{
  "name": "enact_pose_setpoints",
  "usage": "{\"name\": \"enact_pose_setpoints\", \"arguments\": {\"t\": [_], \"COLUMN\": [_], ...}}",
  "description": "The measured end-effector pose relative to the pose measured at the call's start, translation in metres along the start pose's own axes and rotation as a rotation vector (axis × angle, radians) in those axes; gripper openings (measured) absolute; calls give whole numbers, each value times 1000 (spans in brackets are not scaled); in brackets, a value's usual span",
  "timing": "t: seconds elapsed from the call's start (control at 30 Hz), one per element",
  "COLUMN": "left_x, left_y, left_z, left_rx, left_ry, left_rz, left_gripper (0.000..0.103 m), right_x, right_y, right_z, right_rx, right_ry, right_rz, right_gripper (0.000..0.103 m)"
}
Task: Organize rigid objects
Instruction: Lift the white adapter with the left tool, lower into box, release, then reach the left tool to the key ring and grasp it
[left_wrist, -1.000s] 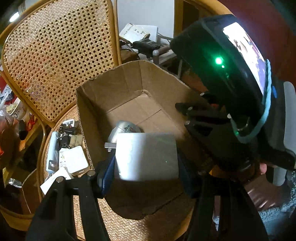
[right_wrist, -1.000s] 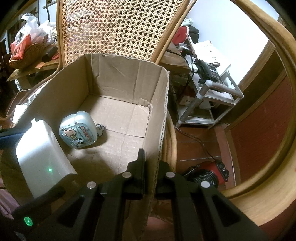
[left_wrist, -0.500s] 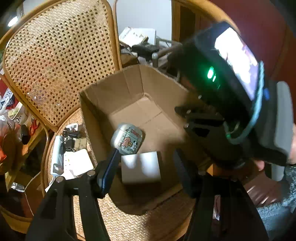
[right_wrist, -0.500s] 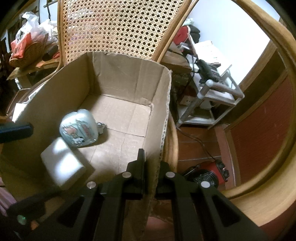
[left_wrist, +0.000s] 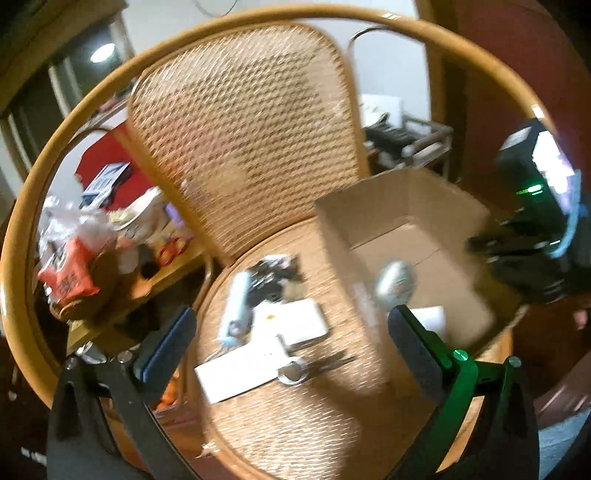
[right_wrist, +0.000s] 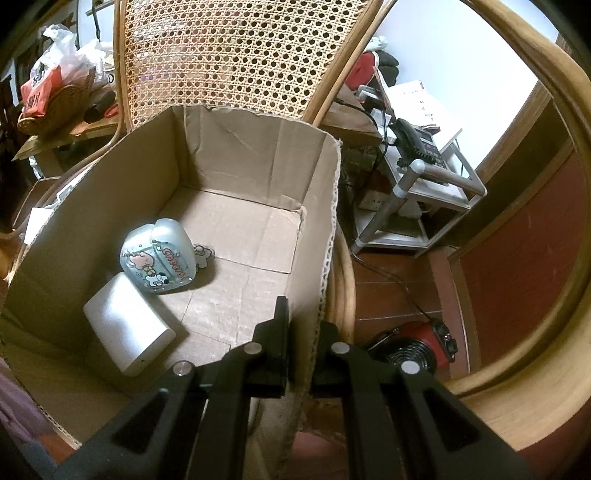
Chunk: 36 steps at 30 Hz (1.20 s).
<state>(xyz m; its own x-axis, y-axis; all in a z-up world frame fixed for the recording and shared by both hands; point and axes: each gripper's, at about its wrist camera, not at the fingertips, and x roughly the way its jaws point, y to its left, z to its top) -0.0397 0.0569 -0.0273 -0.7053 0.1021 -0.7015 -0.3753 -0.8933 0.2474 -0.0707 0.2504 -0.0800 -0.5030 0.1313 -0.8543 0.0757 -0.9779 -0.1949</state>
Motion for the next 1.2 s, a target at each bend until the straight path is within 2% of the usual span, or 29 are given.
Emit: {"name": "enact_pose_setpoints", "arguments": {"t": [0.23, 0.37, 0.67, 0.9, 1.0, 1.2], "left_x": [29, 46, 82, 89, 93, 106], "left_y": [32, 36, 31, 24, 24, 20], "left_z": [-19, -32, -47, -47, -45, -52], "left_rx": [-52, -61, -120, -123, -154, -192], "left_ry": [104, 159, 253, 257, 255, 335], "left_rz": [60, 74, 30, 22, 15, 60], "left_gripper": [102, 102, 102, 102, 102, 101], "right_x": [0, 0, 0, 0, 0, 0], "right_y": [0, 0, 1, 1, 1, 0], "right_z": [0, 0, -1, 0, 0, 1], "right_rx": [0, 0, -1, 0, -1, -5], "right_ry": [0, 0, 0, 0, -1, -1], "right_rz": [-1, -1, -2, -2, -3, -6], "right_gripper": [9, 9, 9, 9, 9, 9]}}
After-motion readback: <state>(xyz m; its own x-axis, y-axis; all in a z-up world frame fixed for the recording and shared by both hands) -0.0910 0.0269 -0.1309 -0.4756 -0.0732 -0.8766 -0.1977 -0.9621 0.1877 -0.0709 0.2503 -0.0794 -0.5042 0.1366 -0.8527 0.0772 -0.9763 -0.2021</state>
